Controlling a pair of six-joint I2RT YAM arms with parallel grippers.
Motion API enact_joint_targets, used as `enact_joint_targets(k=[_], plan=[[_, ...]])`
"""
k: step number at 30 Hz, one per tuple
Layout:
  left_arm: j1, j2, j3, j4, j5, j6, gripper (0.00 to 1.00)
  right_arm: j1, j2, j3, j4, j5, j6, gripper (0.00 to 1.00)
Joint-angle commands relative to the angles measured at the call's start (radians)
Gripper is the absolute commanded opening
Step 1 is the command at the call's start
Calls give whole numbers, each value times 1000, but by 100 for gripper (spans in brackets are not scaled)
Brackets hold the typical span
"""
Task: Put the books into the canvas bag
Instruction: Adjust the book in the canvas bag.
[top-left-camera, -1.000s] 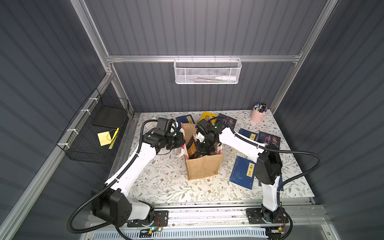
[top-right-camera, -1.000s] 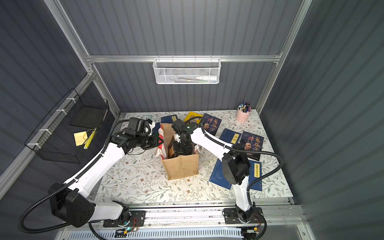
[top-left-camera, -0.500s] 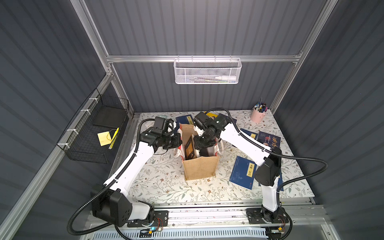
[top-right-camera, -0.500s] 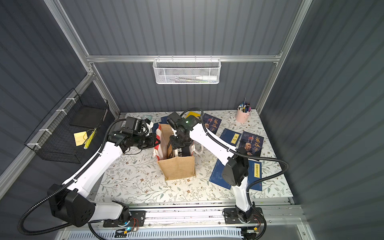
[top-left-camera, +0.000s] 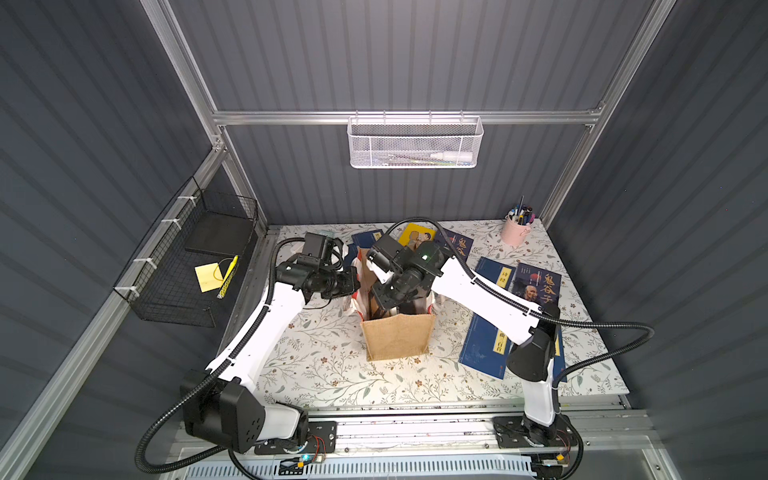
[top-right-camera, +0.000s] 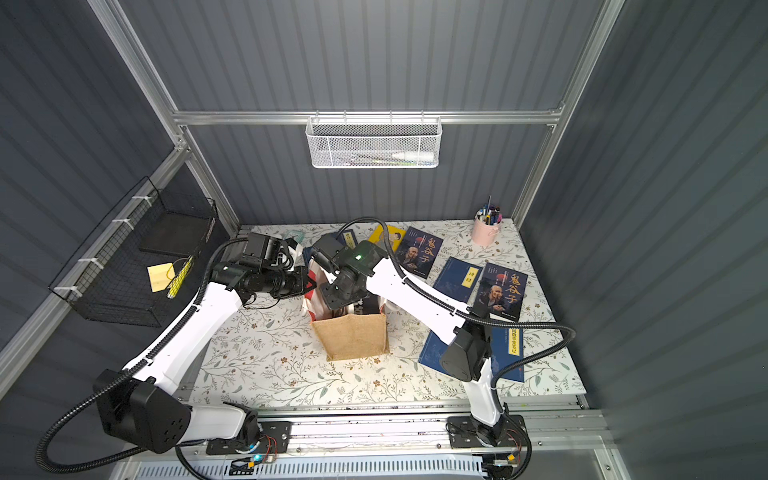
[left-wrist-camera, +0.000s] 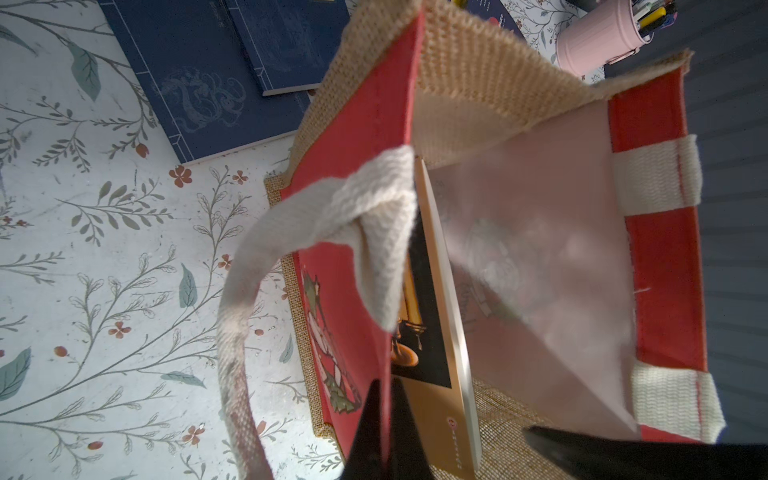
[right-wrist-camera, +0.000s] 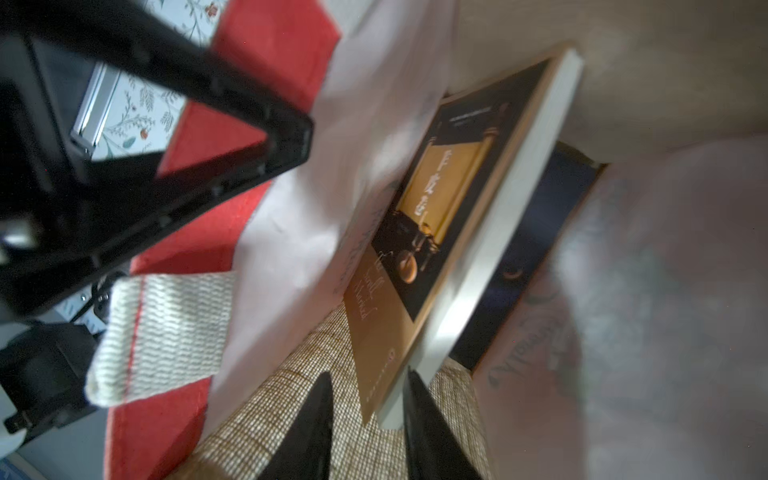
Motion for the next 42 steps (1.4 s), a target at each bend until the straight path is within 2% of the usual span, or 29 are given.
enact_joint_targets(k=[1,5,9,17,22,26,28,29,31,33,34,39,42], plan=[[19,0,41,-50,-17,28,0,-22,53,-66,73,-86,-8,29],[38,-5,45,-72,-29,41,0,-86,68,-211,119,-121,34,28],[66,-17,56,-114,-56,71,0,-128,53,-266,84,-74,32,28],[164,-27,68,-159,-56,108,0,-98,52,-144,13,-56,-11,29],[251,-21,86,-212,-81,150,0,-52,-5,-34,55,-140,-67,33],[315,-19,111,-271,-110,192,0,-47,-82,-15,150,-229,-67,35],[334,-27,111,-281,-126,203,0,-46,-108,3,175,-244,-70,39],[339,-33,111,-281,-133,205,7,-46,-118,15,179,-287,-75,42],[342,-47,111,-273,-132,203,36,-47,-135,35,174,-289,-92,43],[342,-56,155,-259,-117,195,48,-51,-150,55,155,-265,-107,45],[342,-60,164,-252,-105,188,53,-56,-159,61,144,-214,-114,45],[342,-55,232,-194,-30,151,58,-123,-210,51,106,-147,-120,51],[340,-30,282,-146,64,109,58,-204,-242,7,95,-138,-95,53]])
